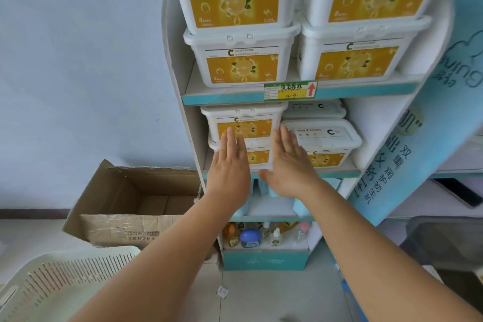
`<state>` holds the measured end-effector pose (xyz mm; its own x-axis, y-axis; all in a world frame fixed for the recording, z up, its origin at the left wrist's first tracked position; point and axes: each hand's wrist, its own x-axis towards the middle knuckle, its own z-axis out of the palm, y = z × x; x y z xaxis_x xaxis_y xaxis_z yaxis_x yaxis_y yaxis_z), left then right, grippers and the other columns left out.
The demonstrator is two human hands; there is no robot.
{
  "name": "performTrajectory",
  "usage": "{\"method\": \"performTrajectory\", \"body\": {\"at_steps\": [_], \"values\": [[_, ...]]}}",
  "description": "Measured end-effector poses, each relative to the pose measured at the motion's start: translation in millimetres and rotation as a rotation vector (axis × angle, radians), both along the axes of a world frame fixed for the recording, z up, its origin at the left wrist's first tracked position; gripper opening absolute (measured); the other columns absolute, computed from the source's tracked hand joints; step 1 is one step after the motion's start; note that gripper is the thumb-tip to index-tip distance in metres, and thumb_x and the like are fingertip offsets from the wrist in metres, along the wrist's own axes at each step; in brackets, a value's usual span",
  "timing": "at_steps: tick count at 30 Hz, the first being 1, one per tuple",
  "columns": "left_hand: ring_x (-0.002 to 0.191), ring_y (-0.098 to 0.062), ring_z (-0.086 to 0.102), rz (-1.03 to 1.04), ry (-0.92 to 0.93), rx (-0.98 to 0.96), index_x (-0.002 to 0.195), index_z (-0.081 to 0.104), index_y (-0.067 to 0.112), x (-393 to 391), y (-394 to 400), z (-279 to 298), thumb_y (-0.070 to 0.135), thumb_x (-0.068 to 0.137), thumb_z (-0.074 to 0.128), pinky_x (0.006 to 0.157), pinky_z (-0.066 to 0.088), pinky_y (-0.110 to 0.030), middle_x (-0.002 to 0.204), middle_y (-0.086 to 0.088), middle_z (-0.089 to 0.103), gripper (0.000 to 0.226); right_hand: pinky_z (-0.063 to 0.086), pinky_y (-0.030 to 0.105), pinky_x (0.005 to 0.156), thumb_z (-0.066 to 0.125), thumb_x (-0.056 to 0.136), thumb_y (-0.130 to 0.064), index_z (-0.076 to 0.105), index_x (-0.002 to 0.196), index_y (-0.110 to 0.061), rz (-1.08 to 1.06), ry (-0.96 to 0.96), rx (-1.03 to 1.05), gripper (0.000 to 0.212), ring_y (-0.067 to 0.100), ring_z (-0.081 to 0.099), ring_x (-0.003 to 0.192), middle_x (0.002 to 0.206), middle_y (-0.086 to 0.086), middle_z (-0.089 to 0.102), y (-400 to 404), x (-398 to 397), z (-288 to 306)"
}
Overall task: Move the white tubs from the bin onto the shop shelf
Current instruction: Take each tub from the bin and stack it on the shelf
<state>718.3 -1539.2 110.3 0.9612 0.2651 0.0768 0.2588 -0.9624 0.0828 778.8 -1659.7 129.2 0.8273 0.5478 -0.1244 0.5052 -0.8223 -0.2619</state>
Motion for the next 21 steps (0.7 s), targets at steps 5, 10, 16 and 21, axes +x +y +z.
{"method": "performTrajectory", "body": {"at_steps": [5, 10, 16, 21], "values": [[0.144, -0.026, -0.02, -0.181, 0.071, 0.014, 0.149, -0.014, 0.007, -7, -30, 10, 0.026, 0.099, 0.041, 0.118, 0.0, -0.037, 0.156, -0.011, -0.024, 0.077, -0.005, 0.042, 0.118, 0.044, 0.095, -0.046, -0.021, 0.147, -0.011, -0.061, 0.009, -0.044, 0.091, 0.025, -0.025, 0.143, 0.155, 0.007, -0.03, -39, -23, 1], [0.145, -0.023, -0.017, -0.352, 0.088, -0.012, 0.149, -0.014, 0.008, 2, -77, 12, 0.031, 0.099, 0.041, 0.118, -0.001, -0.036, 0.157, -0.008, -0.02, 0.077, -0.003, 0.042, 0.118, 0.045, 0.095, -0.043, -0.018, 0.148, -0.011, -0.219, 0.012, -0.011, 0.089, 0.025, -0.021, 0.145, 0.157, 0.007, -0.025, -94, -37, -10], [0.146, -0.022, -0.015, -0.561, 0.144, -0.036, 0.149, -0.013, 0.009, 19, -152, 2, 0.033, 0.098, 0.045, 0.118, 0.0, -0.036, 0.158, -0.007, -0.016, 0.081, -0.002, 0.042, 0.118, 0.044, 0.096, -0.042, -0.016, 0.149, -0.01, -0.43, 0.07, -0.023, 0.086, 0.026, -0.018, 0.146, 0.158, 0.007, -0.02, -172, -48, -25], [0.146, -0.022, -0.011, -0.729, 0.158, -0.038, 0.15, -0.009, 0.01, 45, -234, -13, 0.031, 0.097, 0.045, 0.118, 0.003, -0.035, 0.159, -0.007, -0.011, 0.079, 0.0, 0.043, 0.118, 0.046, 0.095, -0.042, -0.011, 0.15, -0.01, -0.616, 0.111, 0.009, 0.086, 0.026, -0.015, 0.146, 0.159, 0.007, -0.014, -250, -47, -39]]}}
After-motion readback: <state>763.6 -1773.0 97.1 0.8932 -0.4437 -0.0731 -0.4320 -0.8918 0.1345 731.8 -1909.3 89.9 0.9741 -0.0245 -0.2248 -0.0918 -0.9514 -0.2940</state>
